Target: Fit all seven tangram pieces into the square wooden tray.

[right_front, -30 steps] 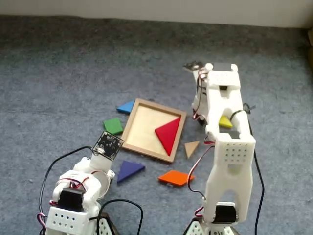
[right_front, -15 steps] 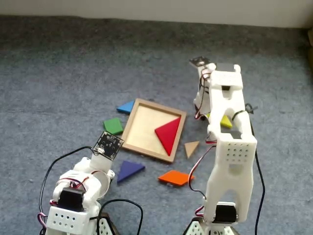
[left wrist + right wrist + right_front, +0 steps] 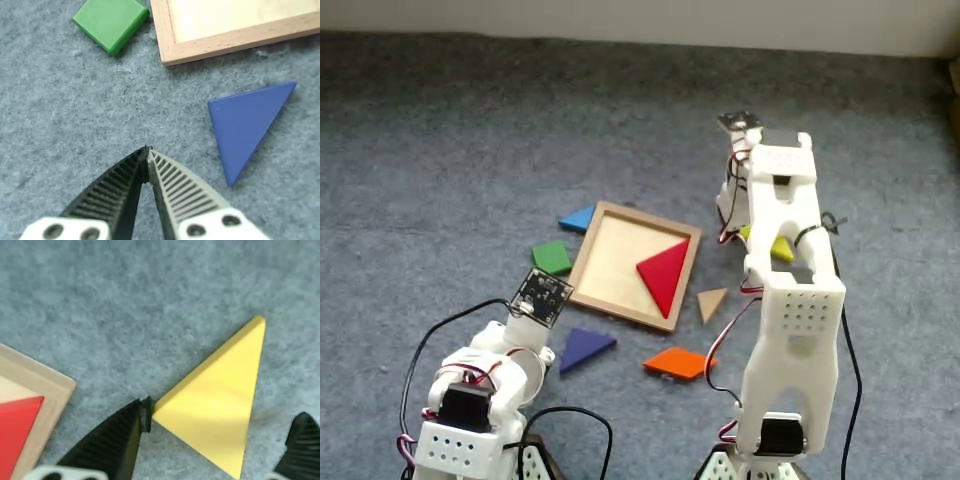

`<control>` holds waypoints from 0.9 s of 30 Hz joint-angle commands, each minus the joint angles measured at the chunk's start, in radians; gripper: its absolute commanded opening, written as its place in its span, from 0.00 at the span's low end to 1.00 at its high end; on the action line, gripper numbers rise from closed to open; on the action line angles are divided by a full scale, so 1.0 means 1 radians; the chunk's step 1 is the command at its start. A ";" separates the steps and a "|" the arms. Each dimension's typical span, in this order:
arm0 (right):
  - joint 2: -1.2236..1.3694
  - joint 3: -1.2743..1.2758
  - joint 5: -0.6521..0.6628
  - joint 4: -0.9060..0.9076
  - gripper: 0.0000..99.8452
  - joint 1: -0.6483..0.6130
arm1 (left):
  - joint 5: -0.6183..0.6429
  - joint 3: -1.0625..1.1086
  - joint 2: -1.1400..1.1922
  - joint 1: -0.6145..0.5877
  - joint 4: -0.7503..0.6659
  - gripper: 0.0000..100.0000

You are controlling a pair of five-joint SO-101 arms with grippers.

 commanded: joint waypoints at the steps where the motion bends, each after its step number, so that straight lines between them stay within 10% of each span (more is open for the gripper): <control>1: -0.024 -0.004 -0.020 -0.018 0.40 -0.013 | -0.005 0.019 -0.028 0.013 0.005 0.01; 27: -0.028 -0.013 -0.058 0.104 0.23 -0.013 | -0.005 0.019 -0.028 0.013 0.005 0.01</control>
